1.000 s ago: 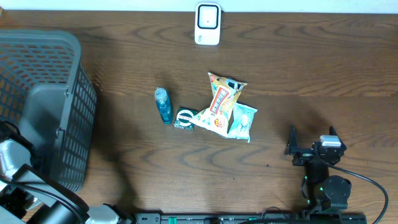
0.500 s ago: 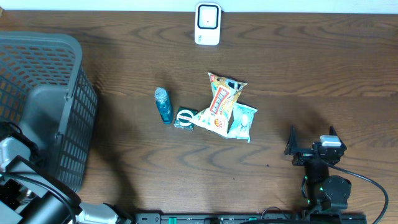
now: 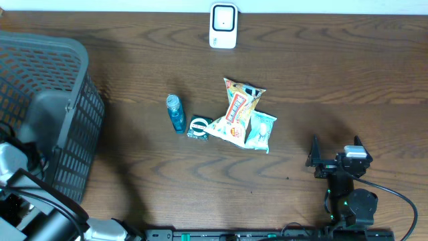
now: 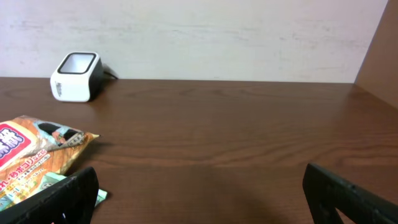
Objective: Scan the item barcode
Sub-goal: 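Reach the left gripper into the basket and grasp the orange box, then lift the orange box out of the basket toward the scanner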
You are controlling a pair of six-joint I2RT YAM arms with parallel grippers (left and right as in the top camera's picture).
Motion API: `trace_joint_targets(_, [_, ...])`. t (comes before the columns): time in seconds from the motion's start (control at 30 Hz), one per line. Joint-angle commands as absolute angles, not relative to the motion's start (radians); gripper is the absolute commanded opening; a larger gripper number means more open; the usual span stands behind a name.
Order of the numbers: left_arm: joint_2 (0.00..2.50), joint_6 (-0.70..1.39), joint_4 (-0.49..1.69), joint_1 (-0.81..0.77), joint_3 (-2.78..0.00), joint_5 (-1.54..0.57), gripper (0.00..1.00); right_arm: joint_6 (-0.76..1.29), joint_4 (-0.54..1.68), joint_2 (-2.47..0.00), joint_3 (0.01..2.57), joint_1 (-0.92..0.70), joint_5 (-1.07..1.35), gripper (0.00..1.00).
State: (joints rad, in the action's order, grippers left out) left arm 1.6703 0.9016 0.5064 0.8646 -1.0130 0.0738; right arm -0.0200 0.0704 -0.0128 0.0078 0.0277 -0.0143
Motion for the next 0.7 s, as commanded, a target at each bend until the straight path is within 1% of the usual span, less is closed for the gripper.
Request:
trace_joint_targets(0.0, [1.601, 0.82, 0.513, 0.82, -1.019, -0.065, 0.07, -0.035, 0.072, -0.007, 0.006, 0.013, -0.009, 0.99])
trace_joint_targets(0.43, [1.18, 0.82, 0.463, 0.719, -1.021, -0.088, 0.07, -0.035, 0.072, -0.007, 0.006, 0.013, -0.009, 0.99])
trace_joint_targets(0.5, [1.112, 0.82, 0.443, 0.709, -1.021, -0.142, 0.07, -0.035, 0.072, -0.007, 0.006, 0.013, -0.009, 0.99])
trace_joint_targets(0.67, [0.969, 0.819, 0.35, 0.653, -1.021, -0.361, 0.07, -0.035, 0.072, -0.007, 0.006, 0.013, -0.009, 0.99])
